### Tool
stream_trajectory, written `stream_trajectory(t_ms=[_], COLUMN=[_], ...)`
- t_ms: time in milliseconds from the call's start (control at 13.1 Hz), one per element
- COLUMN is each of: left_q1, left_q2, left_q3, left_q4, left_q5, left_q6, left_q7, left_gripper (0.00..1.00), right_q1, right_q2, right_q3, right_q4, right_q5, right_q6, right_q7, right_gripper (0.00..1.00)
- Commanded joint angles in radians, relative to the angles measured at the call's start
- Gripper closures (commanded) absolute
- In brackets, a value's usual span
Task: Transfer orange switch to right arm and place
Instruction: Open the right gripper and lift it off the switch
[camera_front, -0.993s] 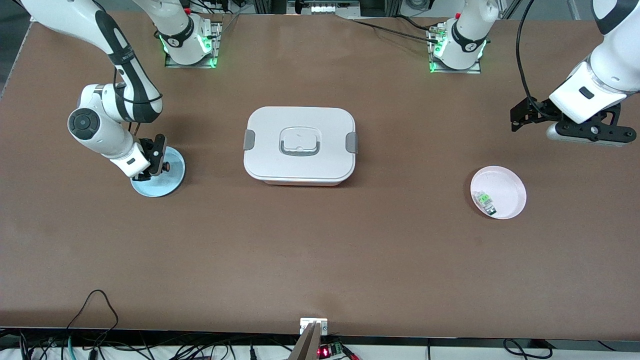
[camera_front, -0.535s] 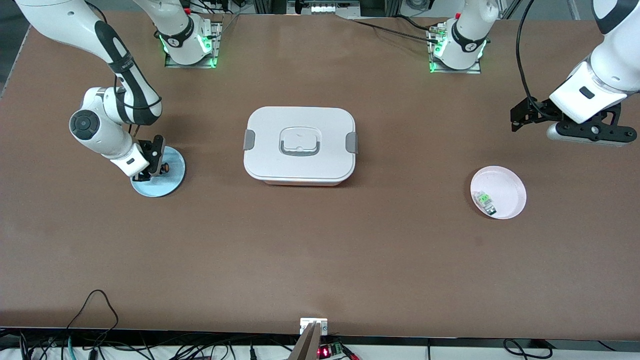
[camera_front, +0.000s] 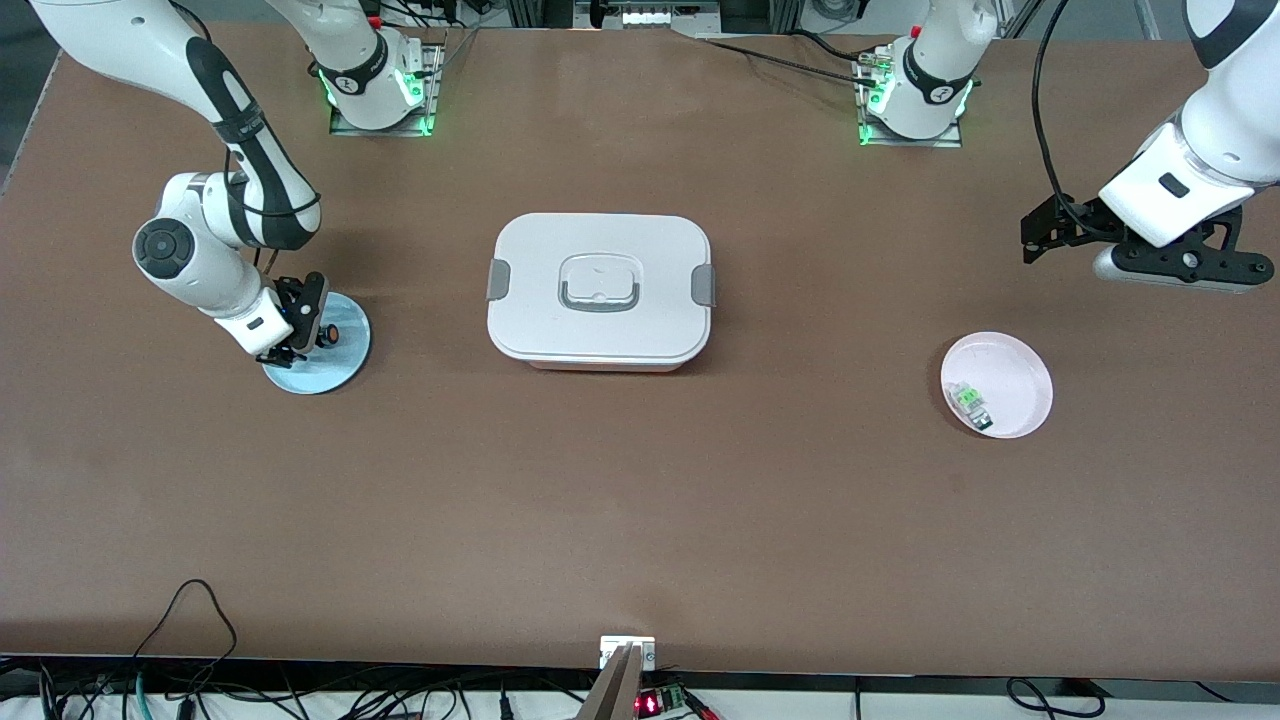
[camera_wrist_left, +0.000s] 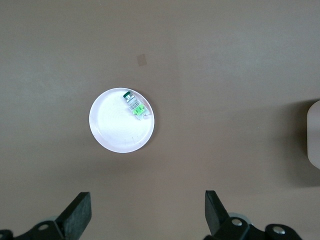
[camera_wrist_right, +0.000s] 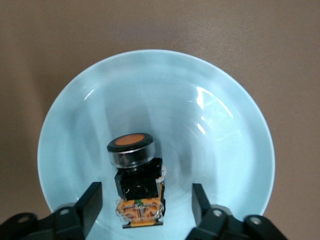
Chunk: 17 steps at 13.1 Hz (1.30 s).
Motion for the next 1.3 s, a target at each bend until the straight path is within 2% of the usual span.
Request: stream_trajectory(t_ms=[0,153,306,535,688,917,1069,1222], left_q1=[-0.001,-0.001,-0.001,-0.001,-0.001,-0.001,-0.001,-0.001], left_q2=[-0.006,-0.006,-0.006,-0.006,-0.006,-0.006,-0.006,-0.005], left_q3=[0.001,0.001,0.001,0.001,0.001,0.001,0.001,0.001], left_q4=[0.009,0.009,0.009,0.009,0.009,0.009,0.009,0.009], left_q5=[-0.014,-0.013,-0.013,-0.014,-0.014,-0.014,-0.014,-0.014], left_q6=[-0.013,-0.013,-0.013,-0.013,-0.013,-0.013,-0.013,-0.013], left_q7=[-0.005,-0.005,-0.005,-0.005,-0.005,-0.005,-0.005,-0.005], left_gripper=[0.00,0.00,0.00,0.00,0.00,0.00,0.00,0.00], right_q1=[-0.014,-0.011,-0.006,-0.007,-0.006,0.005,0.016,0.048], right_q2=[-0.055,-0.096,-0.106,-0.104,-0.107,-0.110,-0.123,-0.144], right_q3=[0.059,0.101,0.128,0.143,0.143,0.137,0.142,0.142], right_q4=[0.039,0.117,0.253,0.490,0.582,0.662,0.676,0.679], right_q5=[0.004,0.098,0.164,0.168,0.178,0.316,0.321,0.320], right_q6=[-0.092,-0.144,-0.306,-0.524,-0.603,-0.707,-0.724,-0.765], right_q7=[0.111,0.194,0.277,0.442,0.548,0.747,0.905,1.175], right_gripper=[0.00,0.00,0.00,0.00,0.00,0.00,0.00,0.00])
